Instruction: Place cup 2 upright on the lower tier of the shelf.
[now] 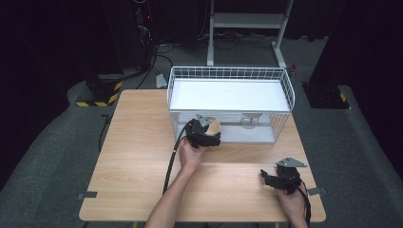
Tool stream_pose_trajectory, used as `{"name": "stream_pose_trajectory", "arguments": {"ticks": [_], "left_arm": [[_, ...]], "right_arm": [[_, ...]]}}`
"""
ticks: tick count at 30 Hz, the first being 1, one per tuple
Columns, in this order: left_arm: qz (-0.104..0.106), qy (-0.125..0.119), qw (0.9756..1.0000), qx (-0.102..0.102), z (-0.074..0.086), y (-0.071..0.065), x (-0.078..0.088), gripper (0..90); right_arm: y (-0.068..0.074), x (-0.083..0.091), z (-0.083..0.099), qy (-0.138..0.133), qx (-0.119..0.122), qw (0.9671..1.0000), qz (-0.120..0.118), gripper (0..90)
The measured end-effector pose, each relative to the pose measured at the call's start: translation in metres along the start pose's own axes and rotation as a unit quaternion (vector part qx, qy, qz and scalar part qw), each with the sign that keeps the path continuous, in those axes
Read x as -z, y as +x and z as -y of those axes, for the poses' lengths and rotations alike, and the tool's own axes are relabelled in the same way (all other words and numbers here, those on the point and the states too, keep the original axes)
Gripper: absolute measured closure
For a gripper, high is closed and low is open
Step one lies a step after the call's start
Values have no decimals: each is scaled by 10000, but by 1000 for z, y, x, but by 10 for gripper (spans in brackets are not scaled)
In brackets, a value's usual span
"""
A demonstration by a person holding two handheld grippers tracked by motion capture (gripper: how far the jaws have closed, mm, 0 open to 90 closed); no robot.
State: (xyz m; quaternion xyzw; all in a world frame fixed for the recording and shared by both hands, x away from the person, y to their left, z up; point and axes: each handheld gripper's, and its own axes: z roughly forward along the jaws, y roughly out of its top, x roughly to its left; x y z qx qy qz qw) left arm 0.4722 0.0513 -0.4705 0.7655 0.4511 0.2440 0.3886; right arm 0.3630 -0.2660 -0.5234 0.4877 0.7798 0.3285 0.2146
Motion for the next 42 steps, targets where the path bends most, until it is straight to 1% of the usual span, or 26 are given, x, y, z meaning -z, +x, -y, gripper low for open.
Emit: {"name": "stream_pose_trajectory", "arguments": {"ticks": [2, 6, 7, 8, 11, 13, 14, 18, 19, 20, 24, 29, 30, 31, 32, 37, 39, 40, 42], "left_arm": [[-24, -6, 10000, -35, 0, 0, -1, 95], [-44, -52, 10000, -37, -1, 0, -4, 94], [-94, -66, 9999, -61, -1, 1, -4, 94], [-68, -93, 9999, -42, -1, 1, -5, 93], [-86, -135, 9999, 29, -1, 1, -7, 93], [-89, -133, 9998, 109, -1, 0, -9, 93], [-57, -129, 9997, 176, -1, -1, -9, 93], [-40, -124, 9998, 168, -1, -1, -9, 93], [-60, -108, 9998, 123, -1, 0, -9, 93], [-71, -131, 9998, 150, -1, 0, -9, 93], [-68, -115, 9998, 144, -1, -1, -8, 88], [-46, -125, 9997, 183, -2, -2, -8, 51], [-48, -119, 9998, 173, -2, -2, -8, 47], [-92, -110, 9999, 91, -2, 0, -7, 45], [-69, -109, 9998, 119, -1, -1, -7, 44], [-40, -59, 10000, 58, -1, 1, -5, 45], [-18, -67, 9999, 89, -1, 2, -4, 48], [-78, -69, 9999, 78, -1, 2, -2, 47], [-57, -75, 9999, 77, -1, 2, -2, 41]], "right_arm": [[0, 0, 0, 0, 1, 10000, 0, 258], [0, 0, 0, 0, 1, 10000, 0, 258], [0, 0, 0, 4, -11, 10000, -2, 257], [0, 0, 0, 3, -9, 10000, -2, 258], [0, 0, 0, 3, -6, 10000, -1, 257], [0, 0, 0, 1, -1, 10000, -1, 258], [0, 0, 0, 0, 2, 10000, 0, 258], [0, 0, 0, 0, 3, 10000, 0, 257], [0, 0, 0, -2, 12, 10000, 0, 257], [0, 0, 0, 0, 0, 10000, 0, 257], [0, 0, 0, 3, -6, 10000, -1, 257], [0, 0, 0, 0, 1, 10000, 0, 257], [0, 0, 0, 0, 2, 10000, 0, 257], [0, 0, 0, 1, 2, 10000, 0, 257], [0, 0, 0, 0, 2, 10000, 0, 257], [0, 0, 0, 1, 2, 10000, 1, 258], [0, 0, 0, 1, 0, 10000, 1, 257], [0, 0, 0, 0, 1, 10000, 0, 257], [0, 0, 0, 0, 1, 10000, 0, 257]]}}
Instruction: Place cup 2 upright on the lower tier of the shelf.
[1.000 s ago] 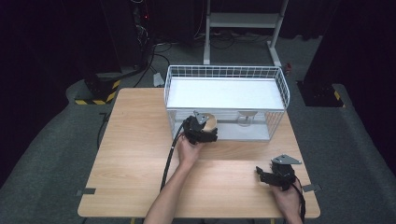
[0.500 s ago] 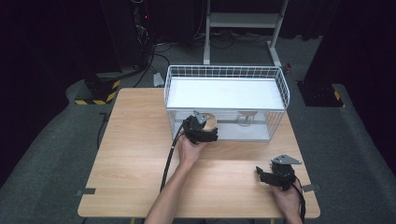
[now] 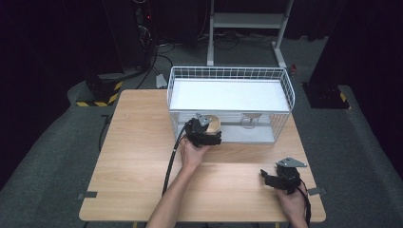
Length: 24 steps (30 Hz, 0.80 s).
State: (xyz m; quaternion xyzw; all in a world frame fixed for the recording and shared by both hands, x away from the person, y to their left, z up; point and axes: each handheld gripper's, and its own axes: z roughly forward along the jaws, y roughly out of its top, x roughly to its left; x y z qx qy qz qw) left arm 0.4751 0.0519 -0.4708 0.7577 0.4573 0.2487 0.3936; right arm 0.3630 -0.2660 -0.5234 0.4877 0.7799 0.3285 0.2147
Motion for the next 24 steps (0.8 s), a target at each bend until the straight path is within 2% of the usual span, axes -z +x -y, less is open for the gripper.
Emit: {"name": "stream_pose_trajectory", "arguments": {"ticks": [1, 4, 11, 14, 20, 24], "left_arm": [[55, -1, 10000, 24, 0, -1, 0, 40], [52, 13, 10000, -18, 0, -1, 0, 20], [58, 9, 10000, 37, 4, 0, 4, 13], [67, 85, 9999, 43, 6, 1, 5, 36], [23, 51, 9999, 127, 13, 1, 10, 94], [-17, 99, 9999, 98, 18, -1, 10, 124]], "right_arm": [[0, 0, 0, 0, 0, 10000, 1, 257], [0, 0, 0, 0, 0, 10000, 1, 258], [0, 0, 0, 0, 1, 10000, 1, 257], [0, 0, 0, 0, 2, 10000, 0, 258], [0, 0, 0, 1, 1, 10000, 1, 258], [0, 0, 0, 0, 1, 10000, 0, 257]]}}
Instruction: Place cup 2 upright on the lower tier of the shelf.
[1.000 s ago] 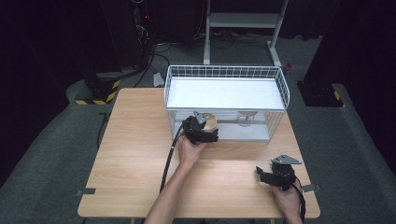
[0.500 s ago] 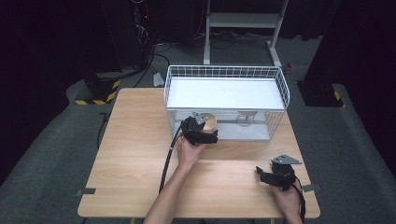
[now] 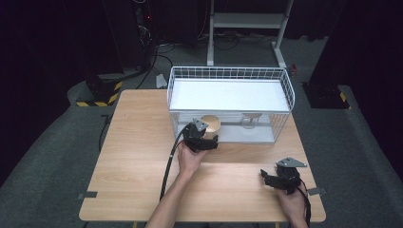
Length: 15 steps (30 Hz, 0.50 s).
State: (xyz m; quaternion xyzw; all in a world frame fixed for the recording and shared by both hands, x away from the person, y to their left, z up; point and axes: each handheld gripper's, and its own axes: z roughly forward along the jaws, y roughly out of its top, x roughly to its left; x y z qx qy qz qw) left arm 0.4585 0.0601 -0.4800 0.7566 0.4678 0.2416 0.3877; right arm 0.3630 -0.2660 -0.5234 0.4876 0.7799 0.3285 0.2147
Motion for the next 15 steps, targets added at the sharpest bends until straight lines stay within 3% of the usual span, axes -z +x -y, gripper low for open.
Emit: {"name": "stream_pose_trajectory", "arguments": {"ticks": [15], "left_arm": [[-99, 112, 9999, -13, 10, -2, -3, 197]], "right_arm": [[0, 0, 0, 0, 0, 10000, 0, 257]]}}
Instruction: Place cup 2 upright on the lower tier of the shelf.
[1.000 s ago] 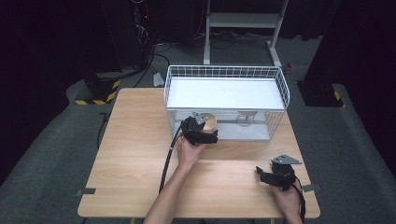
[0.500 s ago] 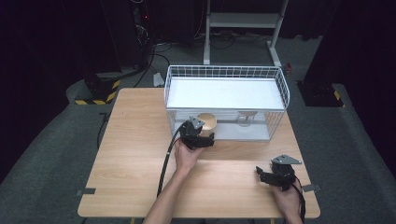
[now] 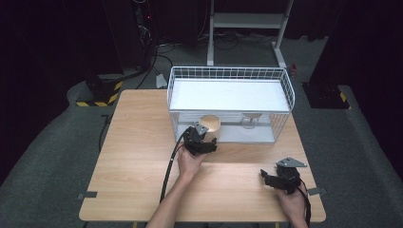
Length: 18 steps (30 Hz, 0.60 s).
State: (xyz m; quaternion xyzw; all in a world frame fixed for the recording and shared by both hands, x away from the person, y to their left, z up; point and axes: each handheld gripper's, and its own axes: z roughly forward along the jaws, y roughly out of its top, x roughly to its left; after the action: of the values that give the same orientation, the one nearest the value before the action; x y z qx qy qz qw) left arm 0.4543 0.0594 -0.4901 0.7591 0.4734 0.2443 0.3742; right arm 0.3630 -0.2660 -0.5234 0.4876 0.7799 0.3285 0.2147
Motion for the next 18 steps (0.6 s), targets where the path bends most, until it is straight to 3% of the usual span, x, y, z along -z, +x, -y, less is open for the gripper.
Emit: {"name": "stream_pose_trajectory", "arguments": {"ticks": [6, 17, 18], "left_arm": [[-78, 133, 9999, 8, 1, 3, -6, 265], [-181, 245, 9993, 211, -6, 5, -20, 302], [-200, 274, 9993, 138, -6, 7, -21, 309]], "right_arm": [[0, 0, 0, 0, 0, 10000, 0, 258], [0, 0, 0, 2, -2, 10000, 1, 257], [0, 0, 0, 0, 0, 10000, 0, 258]]}}
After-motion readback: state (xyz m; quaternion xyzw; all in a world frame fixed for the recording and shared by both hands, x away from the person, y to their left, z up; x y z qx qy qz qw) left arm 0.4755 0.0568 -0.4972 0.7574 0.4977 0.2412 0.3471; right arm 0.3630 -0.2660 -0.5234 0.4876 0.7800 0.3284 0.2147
